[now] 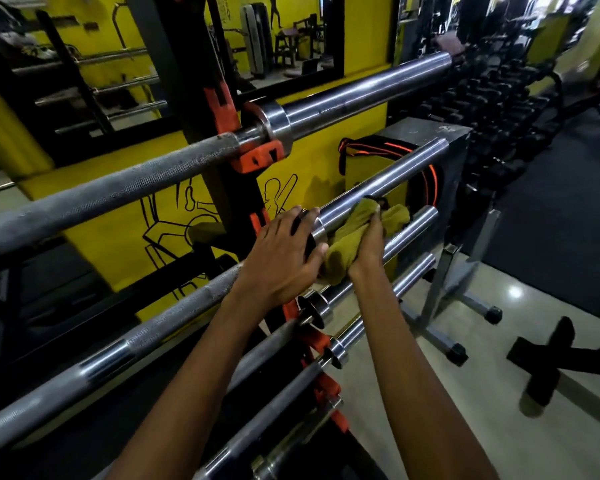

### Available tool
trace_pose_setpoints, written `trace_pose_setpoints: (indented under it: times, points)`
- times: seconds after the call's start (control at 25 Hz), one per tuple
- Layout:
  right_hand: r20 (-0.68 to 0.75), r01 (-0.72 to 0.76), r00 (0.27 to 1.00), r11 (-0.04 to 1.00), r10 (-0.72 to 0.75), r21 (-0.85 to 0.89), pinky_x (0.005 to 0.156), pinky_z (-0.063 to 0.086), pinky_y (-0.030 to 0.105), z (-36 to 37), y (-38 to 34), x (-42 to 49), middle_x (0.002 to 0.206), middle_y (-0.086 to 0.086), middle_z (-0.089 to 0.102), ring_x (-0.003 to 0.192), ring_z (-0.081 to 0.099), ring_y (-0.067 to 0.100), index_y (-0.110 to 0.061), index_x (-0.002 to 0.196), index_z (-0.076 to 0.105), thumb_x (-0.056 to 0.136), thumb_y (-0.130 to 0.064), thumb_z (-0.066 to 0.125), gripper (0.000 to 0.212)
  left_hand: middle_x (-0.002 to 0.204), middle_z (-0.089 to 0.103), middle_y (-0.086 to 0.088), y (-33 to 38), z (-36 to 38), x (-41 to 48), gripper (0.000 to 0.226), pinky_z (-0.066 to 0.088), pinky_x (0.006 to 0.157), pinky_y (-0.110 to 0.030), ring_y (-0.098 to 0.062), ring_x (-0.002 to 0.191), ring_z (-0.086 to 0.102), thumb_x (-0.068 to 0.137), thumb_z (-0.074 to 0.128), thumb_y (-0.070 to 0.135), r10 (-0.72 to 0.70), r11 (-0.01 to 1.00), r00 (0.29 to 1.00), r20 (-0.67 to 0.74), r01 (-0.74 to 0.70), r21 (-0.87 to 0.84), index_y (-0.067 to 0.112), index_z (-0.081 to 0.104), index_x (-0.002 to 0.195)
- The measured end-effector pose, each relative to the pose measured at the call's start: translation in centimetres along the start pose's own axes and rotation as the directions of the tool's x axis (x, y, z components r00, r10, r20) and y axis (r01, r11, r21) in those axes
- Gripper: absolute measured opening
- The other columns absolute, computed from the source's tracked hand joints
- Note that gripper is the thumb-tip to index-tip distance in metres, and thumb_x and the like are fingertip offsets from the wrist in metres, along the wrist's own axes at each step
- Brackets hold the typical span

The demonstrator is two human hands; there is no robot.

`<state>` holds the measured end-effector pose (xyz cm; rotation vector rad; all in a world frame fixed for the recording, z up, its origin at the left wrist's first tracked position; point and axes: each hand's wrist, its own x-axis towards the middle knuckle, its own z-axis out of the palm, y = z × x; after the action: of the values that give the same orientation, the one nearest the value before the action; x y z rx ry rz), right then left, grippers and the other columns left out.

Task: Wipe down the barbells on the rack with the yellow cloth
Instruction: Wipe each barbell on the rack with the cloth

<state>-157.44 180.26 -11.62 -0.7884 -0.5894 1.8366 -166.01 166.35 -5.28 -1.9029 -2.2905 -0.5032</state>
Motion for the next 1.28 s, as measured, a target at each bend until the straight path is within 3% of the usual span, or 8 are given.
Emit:
trace_pose_setpoints:
  times: [0.12,0.24,0.4,0.64,0.76,0.88,1.08,1.28]
  points:
    - [0.000,0.359,0.921,0.851,-0.389,-0.384,0.094,0.051,0.037,1.2,-1.9,-1.1,0.124,0.000,0.057,0.109,0.057,0.015,-0.018,0.142,0.045,0.095,-0.043,0.063,0.056,0.158,0.018,-0.011,0.5,-0.2,1.2,0.067,0.019,0.117,-0.048,-0.029,0.146,0.015,0.095,0.040,0.052,-0.003,1.000,0.999,0.036,0.002,0.023,0.024,0.018,0.152]
    - [0.309,0.555,0.740,0.281,-0.598,-0.783,0.097,0.049,0.034,1.2,-3.3,0.2,0.133,0.007,0.054,0.113,0.054,0.017,-0.009,0.134,0.053,0.086,-0.046,0.070,0.063,0.159,0.015,-0.012,0.6,-0.3,2.3,0.074,0.018,0.116,-0.046,-0.030,0.146,0.013,0.092,0.047,0.049,-0.009,0.999,0.995,0.099,0.006,0.032,0.019,0.017,0.152]
    - [0.350,0.499,0.754,0.139,-0.556,-0.855,0.068,0.045,0.021,1.9,-7.4,3.1,0.103,0.003,0.064,0.096,0.064,0.022,-0.013,0.108,0.063,0.086,-0.042,0.069,0.037,0.159,0.013,-0.014,0.8,-0.2,2.3,0.075,0.015,0.117,-0.045,-0.031,0.146,0.012,0.091,0.047,0.047,-0.010,0.999,0.995,0.101,0.006,0.032,0.019,0.014,0.152]
    - [0.590,0.566,0.707,-0.188,-0.390,-0.803,0.076,0.049,0.026,0.8,-7.5,2.5,0.091,-0.014,0.061,0.078,0.057,0.003,-0.028,0.099,0.058,0.082,-0.055,0.063,0.032,0.149,0.027,-0.012,0.9,-1.5,4.1,0.070,0.031,0.106,-0.046,-0.032,0.136,0.025,0.089,0.053,0.054,-0.005,0.997,0.969,0.247,-0.013,0.072,0.019,0.030,0.145]
    - [0.547,0.579,0.669,-0.108,-0.504,-0.808,0.070,0.047,0.019,0.5,-8.4,4.2,0.088,-0.004,0.066,0.075,0.060,0.009,-0.015,0.099,0.065,0.086,-0.049,0.066,0.036,0.145,0.037,-0.011,1.3,-1.6,4.4,0.067,0.038,0.102,-0.047,-0.032,0.132,0.033,0.092,0.050,0.054,0.004,0.991,0.982,0.186,-0.029,0.134,0.019,0.031,0.146]
    - [0.401,0.519,0.738,0.076,-0.543,-0.851,0.064,0.047,0.019,0.9,-9.4,6.1,0.090,0.000,0.067,0.081,0.065,0.018,-0.013,0.101,0.066,0.085,-0.046,0.066,0.037,0.143,0.042,-0.010,1.9,-1.1,4.9,0.070,0.037,0.102,-0.048,-0.032,0.131,0.037,0.093,0.048,0.054,0.016,0.984,0.987,0.159,-0.044,0.171,0.019,0.025,0.150]
    - [0.439,0.607,0.714,0.171,-0.545,-0.776,0.083,0.050,0.030,-0.9,-8.3,7.7,0.113,0.004,0.065,0.099,0.062,0.018,-0.015,0.118,0.060,0.084,-0.049,0.071,0.050,0.139,0.048,-0.003,1.7,0.6,5.5,0.059,0.034,0.101,-0.047,-0.028,0.125,0.041,0.095,0.045,0.048,-0.036,0.999,0.999,0.021,0.036,0.019,0.026,0.032,0.148]
    - [-0.034,0.367,0.882,0.731,-0.470,-0.576,0.088,0.058,0.047,-0.9,-8.8,9.9,0.108,0.010,0.070,0.097,0.069,0.026,-0.012,0.124,0.060,0.080,-0.050,0.076,0.060,0.144,0.044,-0.001,2.0,1.0,5.9,0.059,0.033,0.103,-0.048,-0.028,0.130,0.038,0.097,0.045,0.044,-0.075,0.996,0.997,0.026,0.074,0.040,0.031,0.026,0.151]
